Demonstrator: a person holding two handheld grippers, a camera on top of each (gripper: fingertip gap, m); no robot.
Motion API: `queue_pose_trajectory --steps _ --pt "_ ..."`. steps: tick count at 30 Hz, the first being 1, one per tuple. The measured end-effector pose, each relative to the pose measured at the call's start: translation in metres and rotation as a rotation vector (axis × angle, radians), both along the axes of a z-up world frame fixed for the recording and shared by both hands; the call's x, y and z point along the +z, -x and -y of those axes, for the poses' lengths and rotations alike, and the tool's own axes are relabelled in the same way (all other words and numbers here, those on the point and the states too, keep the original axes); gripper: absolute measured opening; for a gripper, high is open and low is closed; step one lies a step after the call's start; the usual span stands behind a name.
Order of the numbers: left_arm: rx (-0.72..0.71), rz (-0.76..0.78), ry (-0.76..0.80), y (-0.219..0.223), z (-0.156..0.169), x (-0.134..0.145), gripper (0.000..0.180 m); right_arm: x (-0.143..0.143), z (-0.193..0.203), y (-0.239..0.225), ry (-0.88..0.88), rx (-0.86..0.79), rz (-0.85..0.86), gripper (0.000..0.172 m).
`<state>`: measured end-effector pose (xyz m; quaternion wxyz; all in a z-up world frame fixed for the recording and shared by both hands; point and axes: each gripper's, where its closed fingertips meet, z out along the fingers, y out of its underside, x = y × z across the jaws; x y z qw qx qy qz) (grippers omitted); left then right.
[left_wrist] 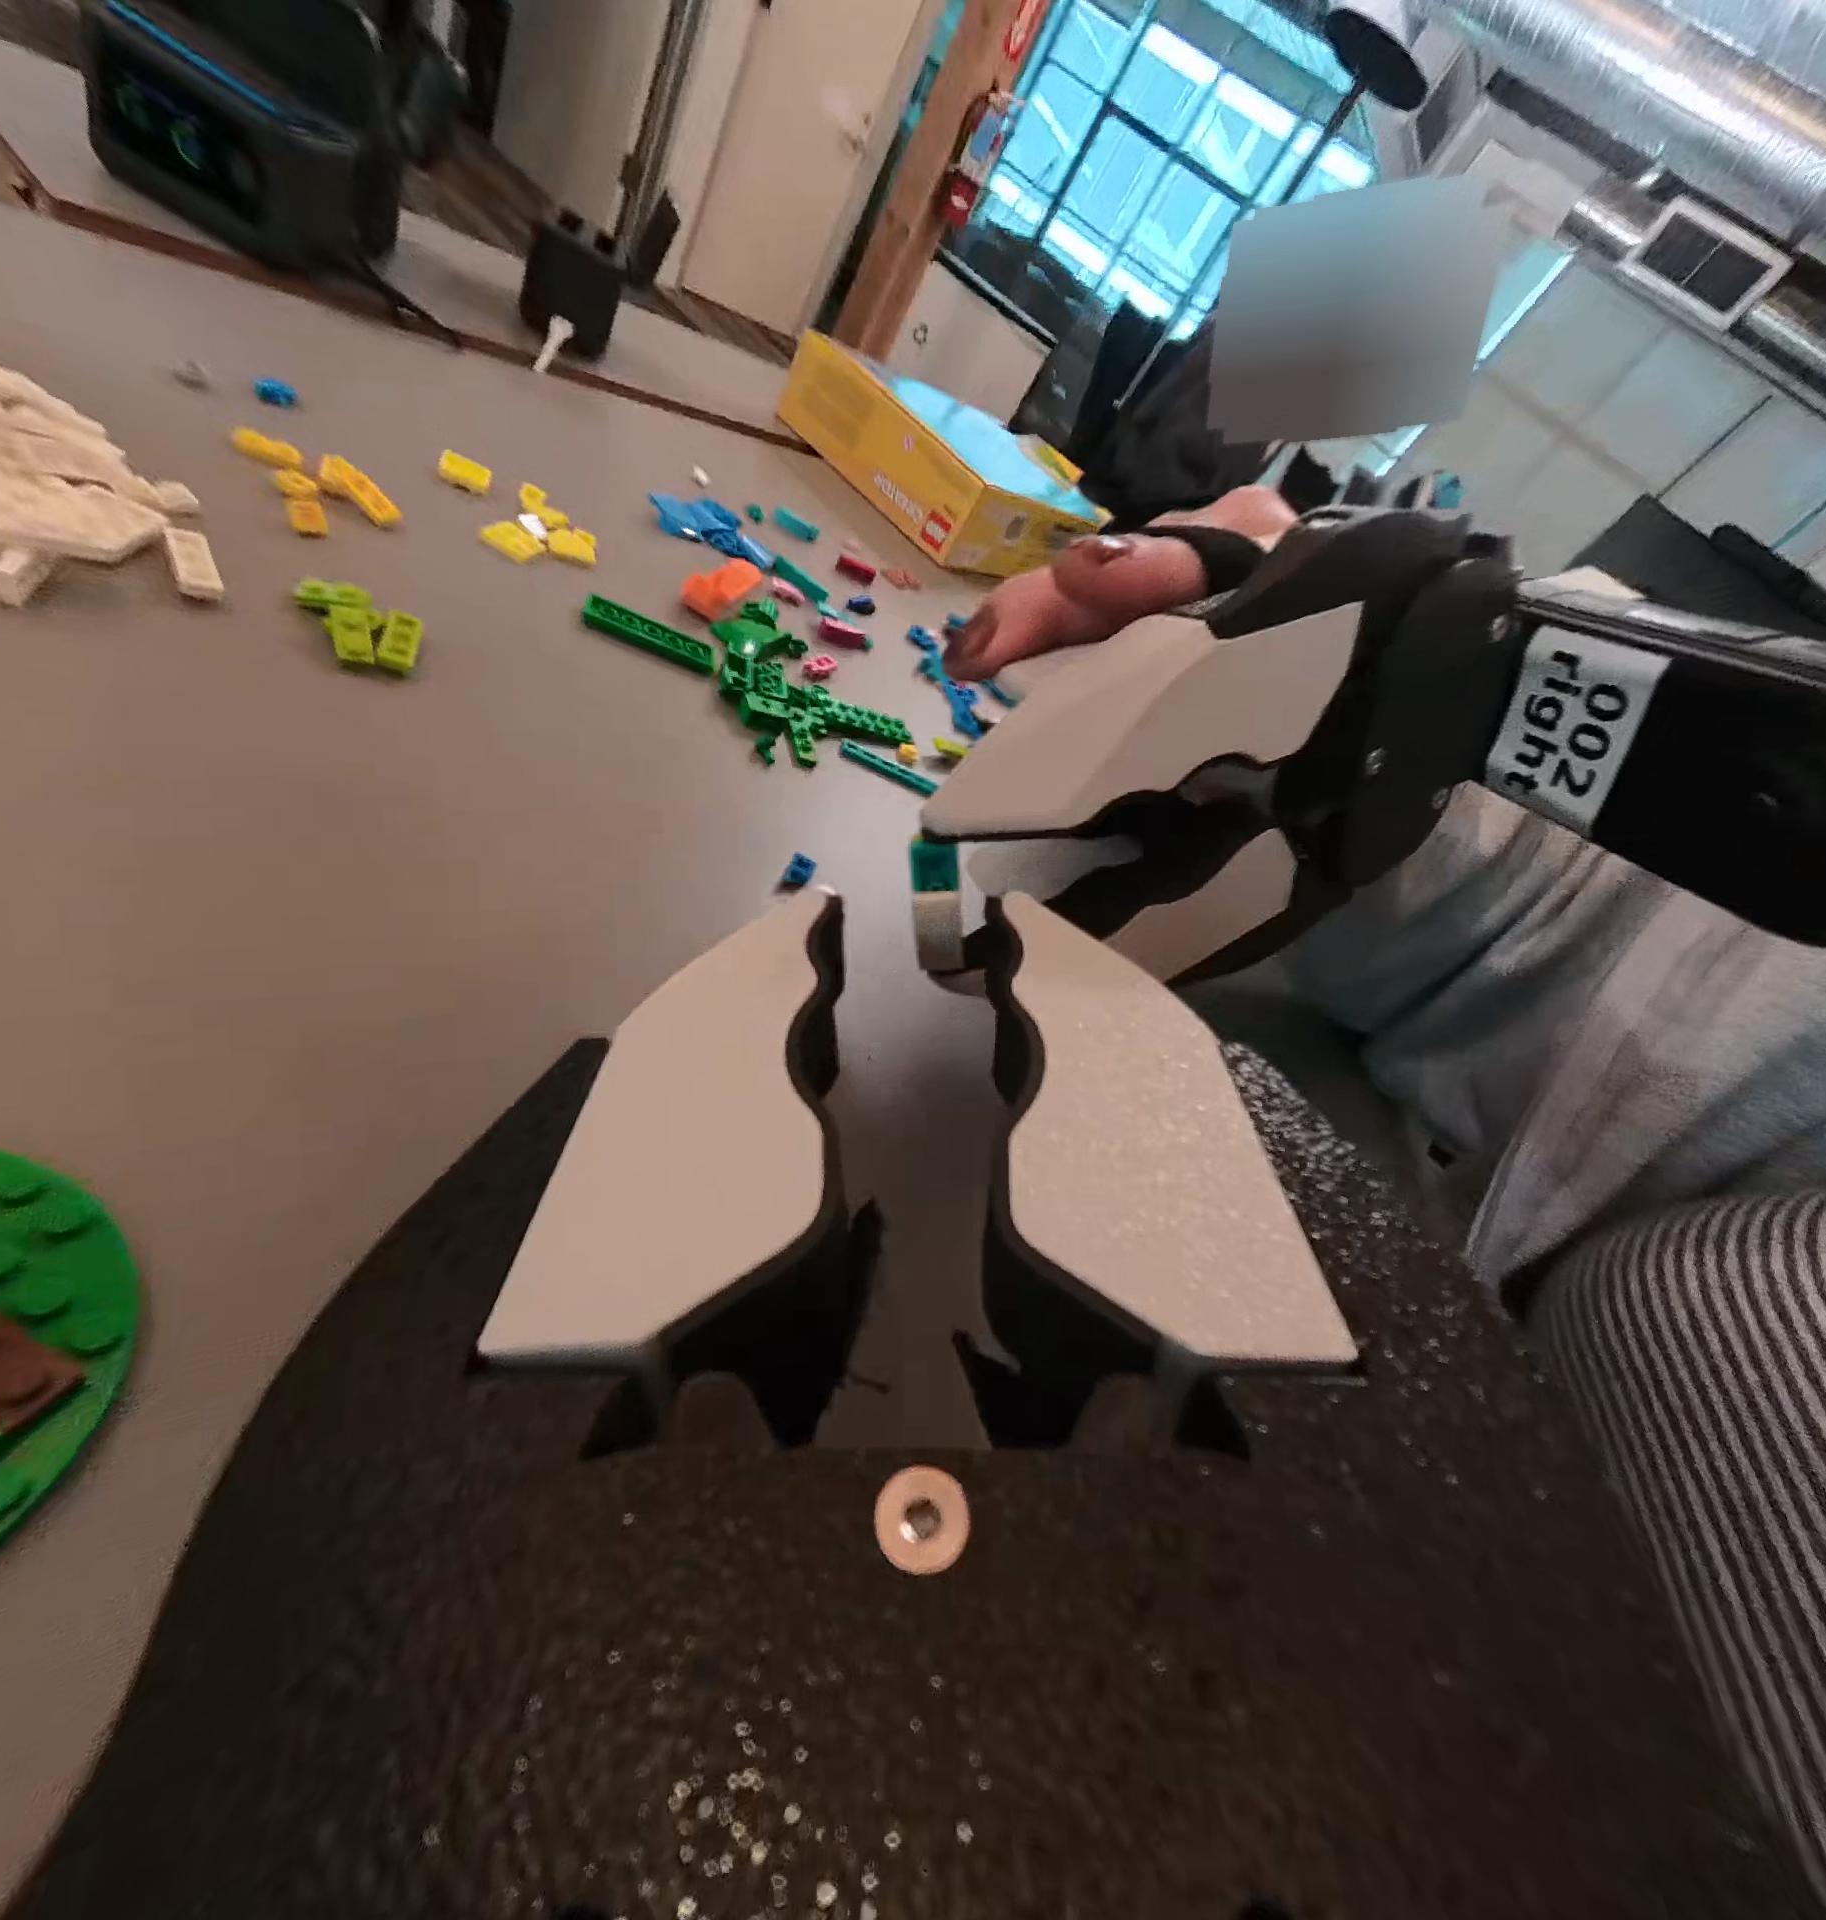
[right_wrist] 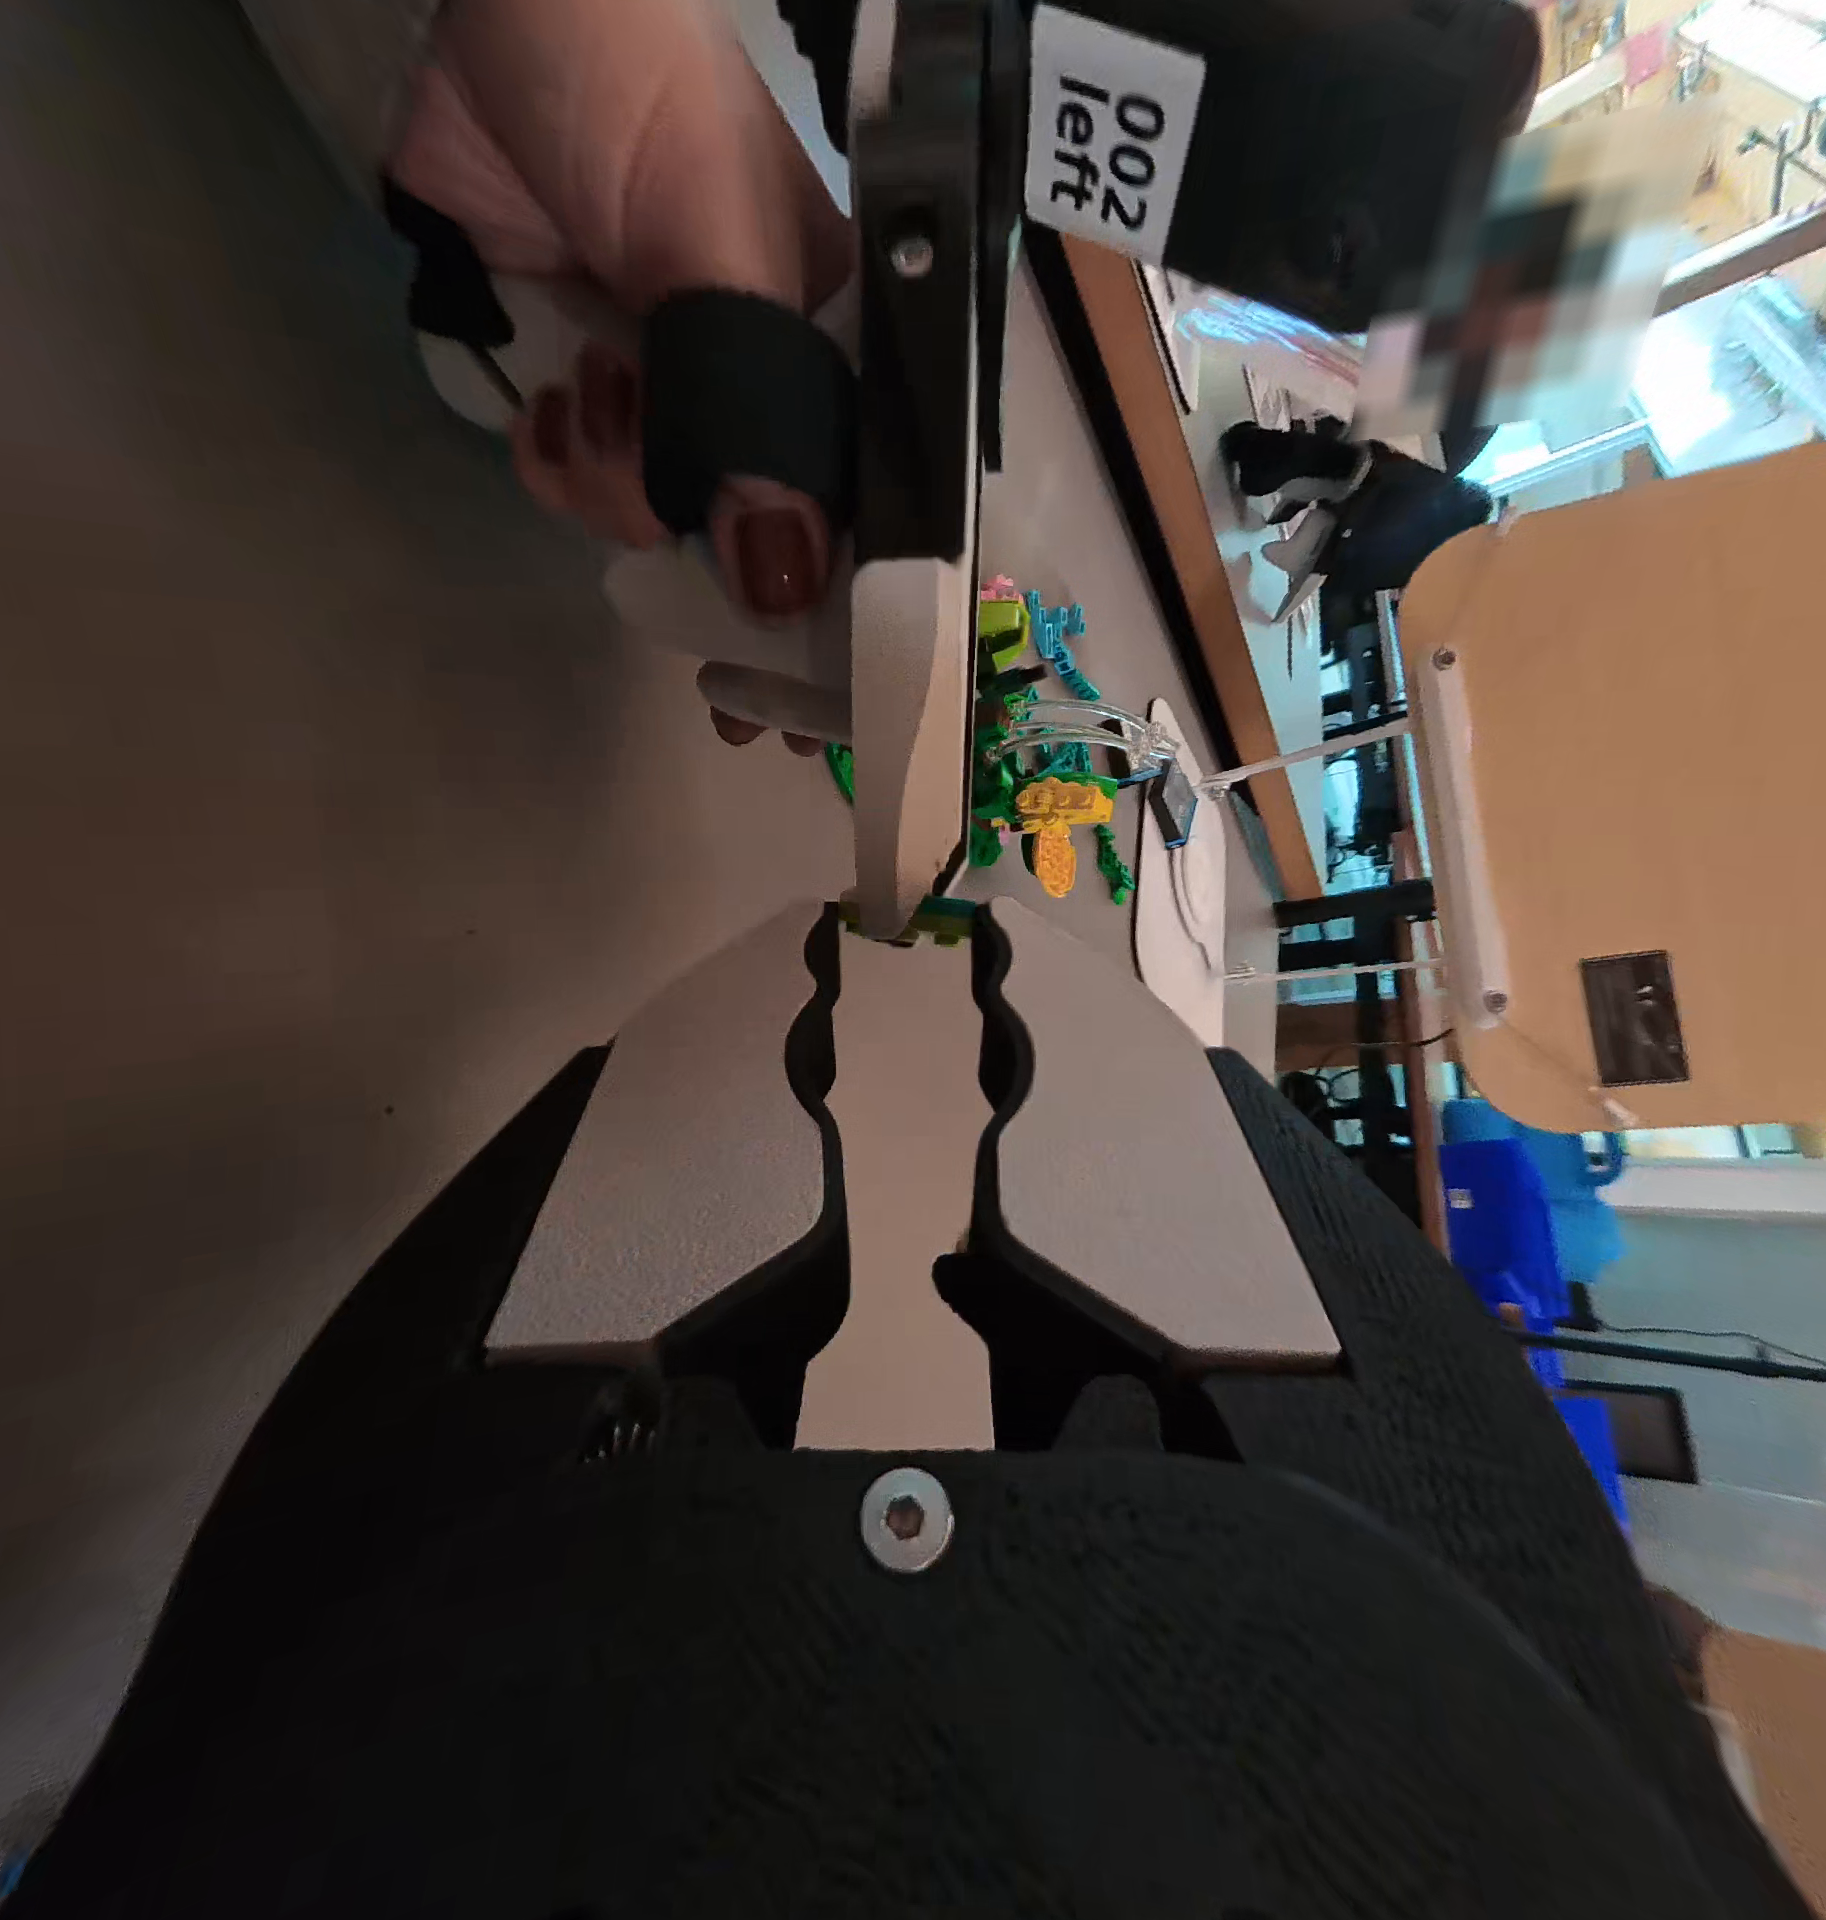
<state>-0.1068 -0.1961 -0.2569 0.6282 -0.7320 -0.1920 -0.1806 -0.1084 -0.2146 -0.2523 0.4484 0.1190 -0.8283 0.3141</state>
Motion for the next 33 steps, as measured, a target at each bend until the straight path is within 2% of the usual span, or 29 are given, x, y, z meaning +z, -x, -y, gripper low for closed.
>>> queue_pose_trajectory --steps 2,4,6,7,10,11,13,16,19,25,30,33 --pt "-0.061 0.029 -0.051 -0.009 -0.001 0.005 0.008 0.004 -0.001 -0.005 0.004 0.003 -0.032 0.023" --pt "-0.084 0.026 -0.074 -0.013 -0.001 0.007 0.008 0.006 -0.001 -0.008 0.010 -0.009 -0.039 0.023" --pt "-0.121 -0.012 -0.099 -0.018 0.000 0.010 0.008 0.009 0.000 -0.013 0.096 -0.030 0.043 0.023" --pt "-0.153 -0.018 -0.140 -0.022 0.002 0.016 0.008 0.010 -0.004 -0.018 0.208 -0.044 0.159 0.026" --pt "-0.255 -0.079 -0.243 -0.036 0.006 0.031 0.008 0.028 -0.007 -0.034 0.694 -0.032 0.651 0.031" --pt "-0.271 -0.120 -0.236 -0.039 0.006 0.030 0.008 0.035 -0.008 -0.039 0.826 -0.004 0.767 0.028" --pt "-0.314 -0.179 -0.244 -0.049 0.005 0.030 0.009 0.039 -0.011 -0.043 0.948 0.010 0.860 0.025" --pt "-0.369 -0.216 -0.250 -0.063 0.002 0.028 0.009 0.031 -0.006 -0.051 0.936 0.001 0.895 0.020" --pt "-0.377 -0.225 -0.247 -0.069 -0.001 0.026 0.009 0.031 -0.006 -0.060 0.949 0.028 0.909 0.006" --pt "-0.396 -0.281 -0.235 -0.079 -0.004 0.024 0.009 0.030 -0.009 -0.070 1.000 0.048 0.880 0.006" --pt "-0.416 -0.281 -0.256 -0.088 -0.004 0.026 0.008 0.030 -0.013 -0.081 0.978 0.071 0.776 0.006" --pt "-0.455 -0.309 -0.232 -0.096 -0.005 0.022 0.008 0.026 -0.015 -0.089 0.972 0.097 0.787 0.006"
